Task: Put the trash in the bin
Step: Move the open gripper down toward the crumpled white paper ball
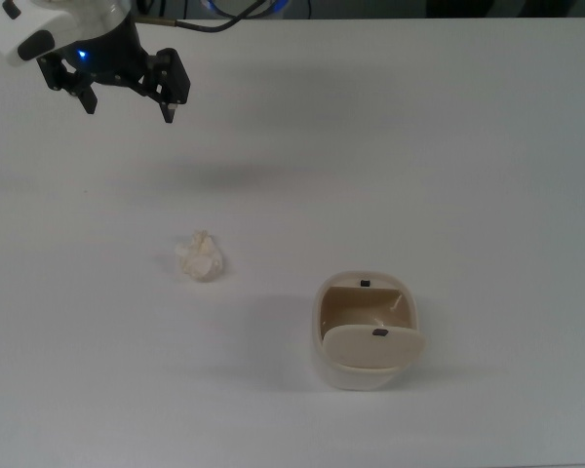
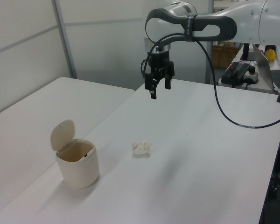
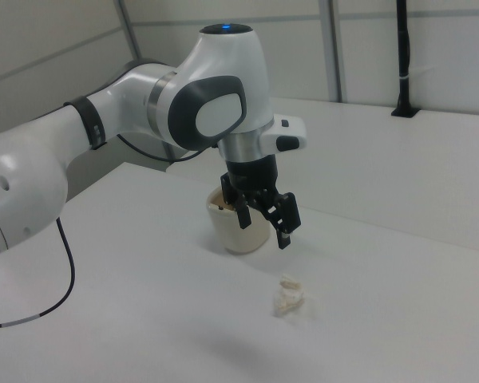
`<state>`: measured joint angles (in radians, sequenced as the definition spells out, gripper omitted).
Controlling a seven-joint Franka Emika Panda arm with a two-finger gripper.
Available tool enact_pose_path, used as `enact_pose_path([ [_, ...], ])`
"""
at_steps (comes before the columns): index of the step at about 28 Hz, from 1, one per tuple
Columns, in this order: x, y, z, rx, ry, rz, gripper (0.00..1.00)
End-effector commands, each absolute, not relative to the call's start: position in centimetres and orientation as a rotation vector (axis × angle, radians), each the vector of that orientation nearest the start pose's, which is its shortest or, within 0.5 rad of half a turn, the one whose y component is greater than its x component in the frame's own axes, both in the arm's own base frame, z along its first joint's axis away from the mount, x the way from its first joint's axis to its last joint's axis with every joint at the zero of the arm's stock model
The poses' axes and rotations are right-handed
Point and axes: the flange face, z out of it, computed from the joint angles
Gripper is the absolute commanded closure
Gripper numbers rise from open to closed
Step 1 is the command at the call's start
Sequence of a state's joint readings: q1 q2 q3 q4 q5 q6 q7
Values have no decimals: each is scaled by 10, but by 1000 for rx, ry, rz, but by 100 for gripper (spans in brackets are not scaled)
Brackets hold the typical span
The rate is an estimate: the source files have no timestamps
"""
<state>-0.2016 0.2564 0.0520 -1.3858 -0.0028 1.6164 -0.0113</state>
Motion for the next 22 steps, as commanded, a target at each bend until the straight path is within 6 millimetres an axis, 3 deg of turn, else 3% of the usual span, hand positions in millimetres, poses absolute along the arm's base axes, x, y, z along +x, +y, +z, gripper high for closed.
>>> enact_pose_path([
  [1, 629, -88, 544, -3121, 204, 13, 0],
  [5, 635, -72, 522, -3146, 156, -24, 0],
  [7, 640, -56, 497, -3178, 111, -30, 0],
  [11, 646, -40, 472, -3179, 95, -48, 0],
  [22, 670, -19, 422, -3221, 203, -100, 0],
])
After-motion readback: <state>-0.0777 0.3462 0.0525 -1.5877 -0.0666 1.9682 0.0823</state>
